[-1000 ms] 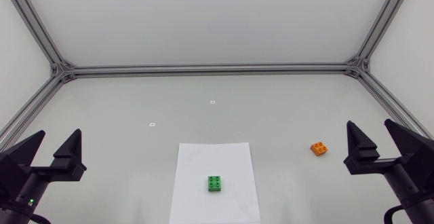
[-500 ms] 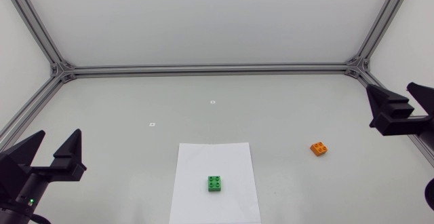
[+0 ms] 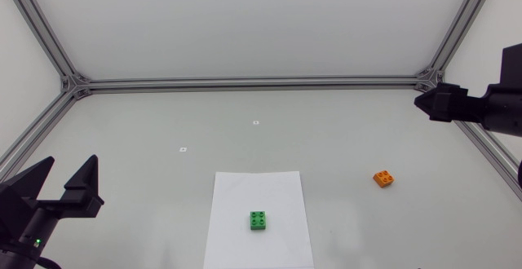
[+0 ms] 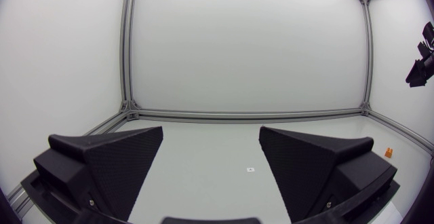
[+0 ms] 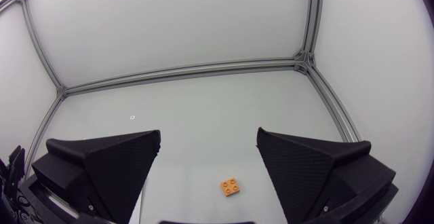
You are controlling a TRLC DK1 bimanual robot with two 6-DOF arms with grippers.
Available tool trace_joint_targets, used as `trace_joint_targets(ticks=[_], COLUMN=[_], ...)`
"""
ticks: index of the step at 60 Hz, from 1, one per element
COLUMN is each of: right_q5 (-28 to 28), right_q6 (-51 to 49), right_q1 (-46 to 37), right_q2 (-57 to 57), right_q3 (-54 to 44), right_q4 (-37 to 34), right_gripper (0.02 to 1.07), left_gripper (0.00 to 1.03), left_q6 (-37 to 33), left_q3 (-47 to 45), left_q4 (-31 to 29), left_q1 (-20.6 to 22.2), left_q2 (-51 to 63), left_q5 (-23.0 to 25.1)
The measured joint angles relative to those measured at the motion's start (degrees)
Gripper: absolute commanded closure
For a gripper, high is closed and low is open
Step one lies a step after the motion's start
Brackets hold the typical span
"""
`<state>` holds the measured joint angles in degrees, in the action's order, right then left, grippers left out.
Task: Pick up the orange 2x2 brick with the right arm and stack it on top of the green 2x2 brick in the center
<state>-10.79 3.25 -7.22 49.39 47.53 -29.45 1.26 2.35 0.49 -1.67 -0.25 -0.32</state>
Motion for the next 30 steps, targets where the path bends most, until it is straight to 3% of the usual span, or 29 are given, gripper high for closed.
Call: trace_joint_targets(ticks=[9,30], right_q5=[-4.24,-3.91], right_q6=[-1.84,-15.76], right_q1=[-3.45,-3.45], right_q2=[7.23,18.12], right_q3=[3.91,12.20], right_q4=[-3.93,-16.31], right_gripper=[0.06,0.06], left_gripper=[0.04,0.04], left_q6=[0.00,0.02], left_q3=[0.00,0.00], left_q4=[0.02,0.00], left_q1=[0.00,0.00], left_q2=[0.00,0.00], left_q5=[0.00,0.00])
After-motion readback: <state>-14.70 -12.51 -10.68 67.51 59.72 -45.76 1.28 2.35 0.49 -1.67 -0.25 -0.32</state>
